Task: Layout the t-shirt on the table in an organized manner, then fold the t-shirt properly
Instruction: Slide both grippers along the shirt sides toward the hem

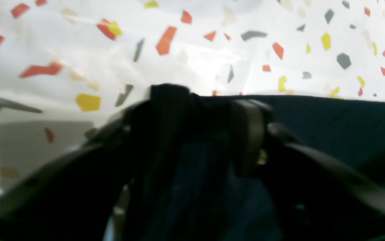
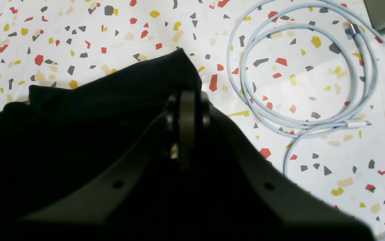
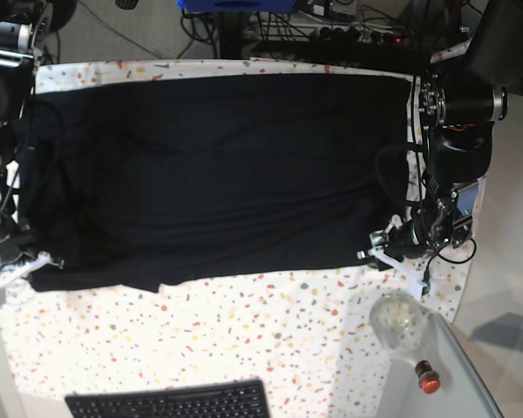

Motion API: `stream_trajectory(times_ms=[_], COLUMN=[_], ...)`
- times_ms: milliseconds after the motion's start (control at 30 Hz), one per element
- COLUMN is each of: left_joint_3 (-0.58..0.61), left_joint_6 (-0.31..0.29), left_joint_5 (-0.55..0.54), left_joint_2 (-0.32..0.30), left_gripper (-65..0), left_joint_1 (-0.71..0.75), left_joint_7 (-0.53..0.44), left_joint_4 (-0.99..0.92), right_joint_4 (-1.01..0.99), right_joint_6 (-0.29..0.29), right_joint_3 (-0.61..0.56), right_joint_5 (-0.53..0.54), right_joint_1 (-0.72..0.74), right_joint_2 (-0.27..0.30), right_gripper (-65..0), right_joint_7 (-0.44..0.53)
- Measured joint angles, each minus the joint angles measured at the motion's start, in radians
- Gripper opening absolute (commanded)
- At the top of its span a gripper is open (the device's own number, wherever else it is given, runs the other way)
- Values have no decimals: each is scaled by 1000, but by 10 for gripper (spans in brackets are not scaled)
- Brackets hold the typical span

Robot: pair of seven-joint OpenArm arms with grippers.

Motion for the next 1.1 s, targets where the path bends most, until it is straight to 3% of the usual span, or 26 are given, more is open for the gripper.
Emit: stream_trajectory(times_ms=[133, 367, 467, 733, 800, 867, 900, 967, 1100], left_joint_3=[0, 2, 2, 2, 2, 2, 2, 2, 2], left_joint_6=[-2, -2, -2, -5, -6, -6, -6, -6, -6], left_joint_5=[-5, 3, 1, -1, 1, 0, -1, 0, 1], left_joint_2=[0, 10, 9, 9, 8, 8, 8, 9, 7], left_gripper=[-650, -650, -650, -650, -650, -650, -650, -650, -650], left_joint_1=[5, -5, -28, -44, -40, -43, -44, -43, -29], left_joint_7=[4, 48, 116, 203, 205, 220, 233, 239, 249], left_joint_4=[0, 63, 148, 249, 260, 269, 269, 270, 303], right_joint_4=[0, -29, -117, -343, -417, -493, -531, -600, -706], right_joint_6=[0, 0, 0, 2, 53, 175, 206, 248, 257], right_joint_3=[0, 0, -1, -5, -5, -6, -6, -5, -1], right_joint_5=[0, -3, -8, -7, -18, -64, -105, -179, -301], right_joint_1=[0, 16, 65, 140, 173, 208, 229, 257, 289], right_joint_2=[-1, -2, 1, 2, 7, 21, 22, 26, 23], right_gripper=[-650, -650, -650, -650, -650, -650, -650, -650, -650], right_joint_7=[0, 6, 26, 334, 405, 489, 526, 585, 697])
